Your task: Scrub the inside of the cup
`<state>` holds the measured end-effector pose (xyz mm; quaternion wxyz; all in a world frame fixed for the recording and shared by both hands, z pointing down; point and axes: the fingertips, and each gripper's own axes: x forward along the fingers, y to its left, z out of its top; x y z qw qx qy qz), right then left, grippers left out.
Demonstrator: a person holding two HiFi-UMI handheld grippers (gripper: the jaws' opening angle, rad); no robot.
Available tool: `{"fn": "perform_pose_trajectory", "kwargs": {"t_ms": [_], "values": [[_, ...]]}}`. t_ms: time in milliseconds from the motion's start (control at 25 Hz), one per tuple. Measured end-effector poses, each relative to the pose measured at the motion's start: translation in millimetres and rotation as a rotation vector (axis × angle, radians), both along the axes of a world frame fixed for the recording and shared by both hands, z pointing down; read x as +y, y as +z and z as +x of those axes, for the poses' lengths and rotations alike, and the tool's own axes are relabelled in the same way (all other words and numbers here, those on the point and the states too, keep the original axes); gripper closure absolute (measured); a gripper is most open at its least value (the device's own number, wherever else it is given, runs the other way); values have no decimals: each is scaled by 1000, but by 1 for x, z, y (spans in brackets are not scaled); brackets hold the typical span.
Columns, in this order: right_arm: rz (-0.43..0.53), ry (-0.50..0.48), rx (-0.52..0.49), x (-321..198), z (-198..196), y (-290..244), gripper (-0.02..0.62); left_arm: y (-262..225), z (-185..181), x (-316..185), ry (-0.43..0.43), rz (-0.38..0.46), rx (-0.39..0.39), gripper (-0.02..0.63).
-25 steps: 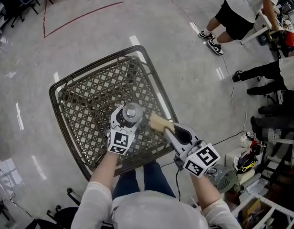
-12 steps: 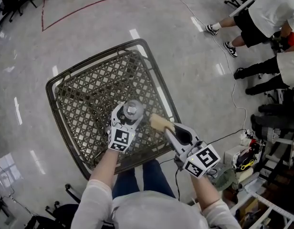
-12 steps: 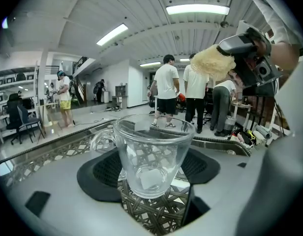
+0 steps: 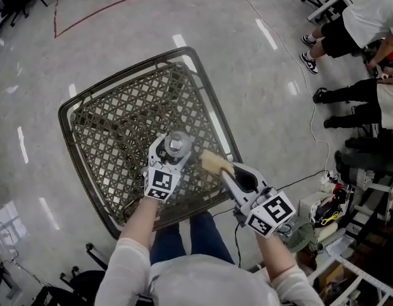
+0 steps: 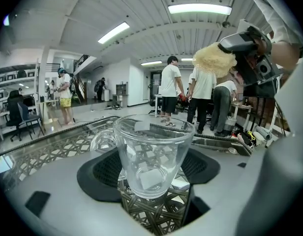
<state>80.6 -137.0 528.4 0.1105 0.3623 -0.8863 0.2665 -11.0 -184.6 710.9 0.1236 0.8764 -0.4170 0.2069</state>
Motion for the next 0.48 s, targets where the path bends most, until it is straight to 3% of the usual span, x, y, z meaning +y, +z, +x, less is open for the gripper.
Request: {"fn": "perform_pose_trajectory", "kwargs": {"t_ms": [480], "values": [[-17,-6,-5,1,-1,8,506,5,2,1,0,16,11,249]]}}
